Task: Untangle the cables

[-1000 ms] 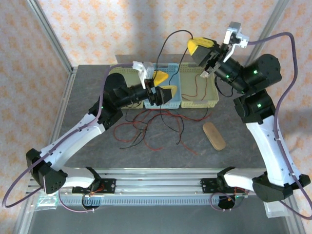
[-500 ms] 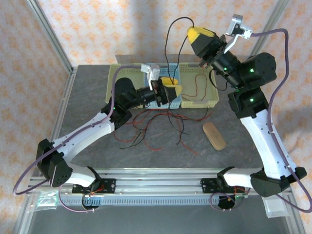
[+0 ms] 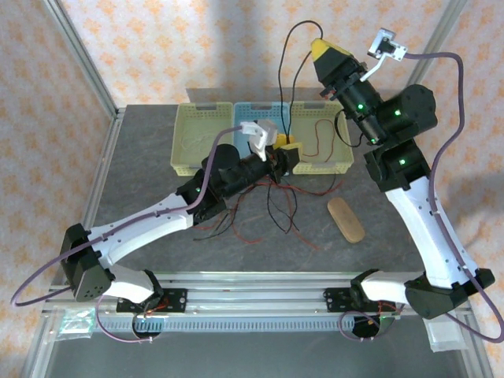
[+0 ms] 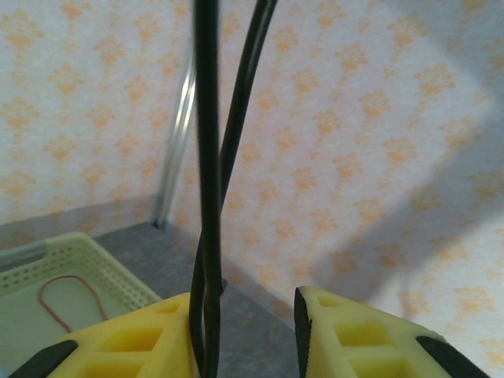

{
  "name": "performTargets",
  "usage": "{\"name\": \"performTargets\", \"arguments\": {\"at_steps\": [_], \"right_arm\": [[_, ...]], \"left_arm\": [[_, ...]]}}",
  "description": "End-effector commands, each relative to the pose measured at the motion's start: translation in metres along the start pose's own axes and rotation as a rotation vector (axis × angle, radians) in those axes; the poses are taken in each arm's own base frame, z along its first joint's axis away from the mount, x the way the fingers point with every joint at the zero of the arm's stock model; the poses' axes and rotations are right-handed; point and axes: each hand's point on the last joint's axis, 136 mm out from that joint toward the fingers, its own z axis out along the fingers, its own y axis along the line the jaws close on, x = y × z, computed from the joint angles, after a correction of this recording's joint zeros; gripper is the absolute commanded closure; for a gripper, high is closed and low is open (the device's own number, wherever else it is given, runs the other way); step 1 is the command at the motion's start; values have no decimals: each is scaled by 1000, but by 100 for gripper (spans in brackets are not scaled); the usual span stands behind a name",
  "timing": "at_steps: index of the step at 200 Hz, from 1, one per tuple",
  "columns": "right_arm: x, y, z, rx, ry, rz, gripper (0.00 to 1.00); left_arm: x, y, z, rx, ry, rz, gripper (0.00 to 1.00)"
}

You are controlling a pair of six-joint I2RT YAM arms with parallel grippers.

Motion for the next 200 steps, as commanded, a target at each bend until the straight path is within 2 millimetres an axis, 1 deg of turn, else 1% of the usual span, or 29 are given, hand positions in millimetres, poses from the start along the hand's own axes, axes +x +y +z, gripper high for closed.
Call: {"name": "performTargets", "arguments": {"at_steps": [1, 47, 73, 86, 97, 120, 137, 148, 150, 154, 176, 186, 200], "right_arm": [[-13, 7, -6, 0, -49, 17, 100], [-14, 9, -5, -12, -53, 35, 100], [-15, 10, -5, -16, -54, 38, 100], [-15, 9, -5, -11, -54, 37, 100], [-16, 9, -6, -6, -59, 32, 100], [-21, 7, -11, 32, -72, 1, 100], [-27, 3, -20, 88, -86, -51, 100], [-22, -12, -22, 161, -74, -92, 100], [-29, -7, -29, 164, -89, -104, 100], [-31, -8, -35, 187, -94, -122, 100], [-26, -35, -62, 357, -88, -206, 100], [-17, -54, -76, 447, -67, -238, 100], [3, -80, -94, 561, -13, -267, 100]], "left_arm": [[-20, 7, -7, -83, -46, 70, 68], [-11, 10, -5, -90, -26, 76, 78], [-9, 11, -3, -91, -20, 75, 80], [-8, 11, -3, -93, -20, 72, 85], [-8, 12, -4, -94, -19, 71, 88], [-9, 15, -9, -112, -26, 66, 99], [-16, 19, -18, -138, -50, 60, 100], [-24, 21, -25, -160, -68, 54, 100], [-26, 22, -26, -165, -73, 52, 100], [-28, 24, -28, -174, -78, 50, 100], [-49, 37, -45, -207, -125, 14, 100], [-60, 44, -54, -205, -149, -13, 100], [-77, 52, -66, -186, -192, -45, 100]]}}
